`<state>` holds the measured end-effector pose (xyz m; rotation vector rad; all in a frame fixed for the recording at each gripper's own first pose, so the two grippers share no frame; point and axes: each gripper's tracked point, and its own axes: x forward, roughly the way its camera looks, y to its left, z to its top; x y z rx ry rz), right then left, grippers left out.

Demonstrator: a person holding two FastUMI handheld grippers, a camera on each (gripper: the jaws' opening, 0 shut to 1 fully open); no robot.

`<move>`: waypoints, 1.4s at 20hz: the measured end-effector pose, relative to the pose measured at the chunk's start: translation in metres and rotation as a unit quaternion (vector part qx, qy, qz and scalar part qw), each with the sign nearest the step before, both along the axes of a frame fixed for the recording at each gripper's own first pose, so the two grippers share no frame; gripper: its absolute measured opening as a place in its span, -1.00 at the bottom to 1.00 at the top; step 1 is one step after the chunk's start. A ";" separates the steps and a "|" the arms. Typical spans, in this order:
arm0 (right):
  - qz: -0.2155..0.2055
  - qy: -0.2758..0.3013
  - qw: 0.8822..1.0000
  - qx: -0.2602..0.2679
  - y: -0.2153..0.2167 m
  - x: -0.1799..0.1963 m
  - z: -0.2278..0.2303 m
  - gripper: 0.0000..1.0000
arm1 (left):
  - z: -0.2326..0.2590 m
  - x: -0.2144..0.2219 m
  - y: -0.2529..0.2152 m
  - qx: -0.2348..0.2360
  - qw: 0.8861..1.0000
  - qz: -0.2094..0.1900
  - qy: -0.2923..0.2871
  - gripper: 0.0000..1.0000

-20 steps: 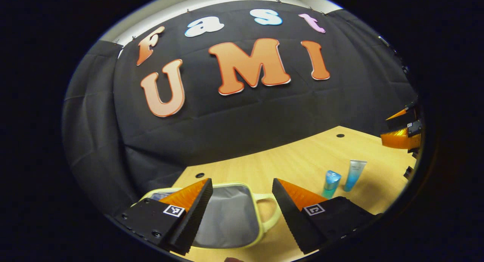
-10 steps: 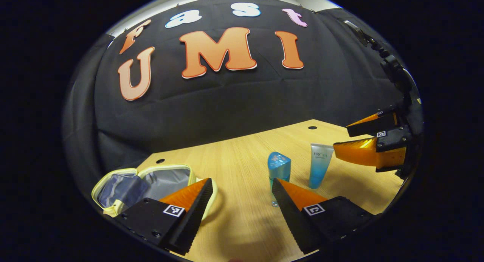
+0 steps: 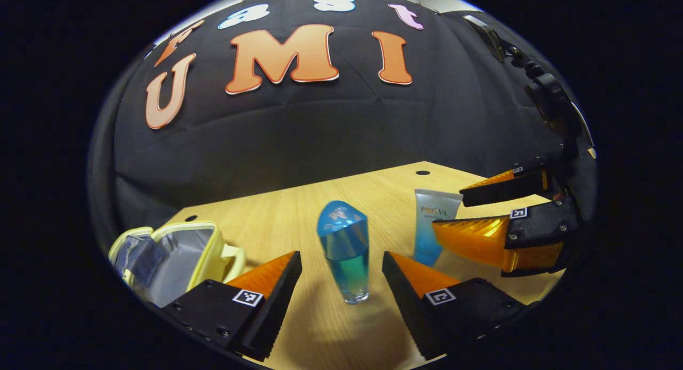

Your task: First open the suitcase, pack the skin care products into it, and then close the suitcase.

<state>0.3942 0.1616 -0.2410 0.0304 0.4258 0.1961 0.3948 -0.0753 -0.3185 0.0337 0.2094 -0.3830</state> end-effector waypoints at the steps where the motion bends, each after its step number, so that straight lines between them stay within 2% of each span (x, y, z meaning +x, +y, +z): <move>1: 0.003 0.001 1.000 0.002 0.001 0.002 -0.003 0.93 | -0.007 0.002 -0.007 -0.003 1.000 -0.004 0.009 0.83; 4: 0.010 0.006 1.000 0.004 0.003 0.009 -0.013 0.93 | -0.018 0.005 -0.016 -0.014 0.999 -0.009 0.032 0.52; 5: 0.009 0.014 1.000 0.006 0.003 0.011 -0.018 0.93 | -0.019 0.007 -0.011 -0.009 0.999 0.010 0.033 0.48; 7: 0.011 0.031 0.999 0.018 0.007 0.013 -0.027 0.93 | -0.018 0.011 -0.013 -0.017 0.999 0.018 0.032 -0.03; 8: 0.014 0.036 0.999 0.021 0.010 0.015 -0.029 0.92 | -0.020 0.013 -0.012 -0.024 0.999 0.022 0.035 -0.07; 11: 0.026 0.049 0.998 0.023 0.015 0.013 -0.036 0.77 | -0.020 0.014 -0.010 -0.028 0.998 0.025 0.041 -0.14; 14: 0.022 0.063 0.997 0.025 0.017 0.015 -0.044 0.43 | -0.011 0.015 -0.005 -0.033 0.998 0.027 0.035 -0.14; 15: 0.024 0.065 0.997 0.026 0.020 0.014 -0.045 0.39 | -0.007 0.015 -0.001 -0.033 0.999 0.030 0.031 -0.14; 17: 0.027 0.072 0.997 0.029 0.026 0.014 -0.043 0.18 | 0.004 0.015 0.005 -0.035 0.998 0.035 0.024 -0.14; 19: 0.025 0.076 0.996 0.039 0.032 0.014 -0.039 -0.24 | 0.019 0.015 0.015 -0.032 0.999 0.042 0.013 -0.10; 28: 0.047 0.038 0.997 0.052 0.052 0.005 0.039 -0.27 | 0.088 0.003 0.089 -0.030 0.995 0.089 -0.019 -0.14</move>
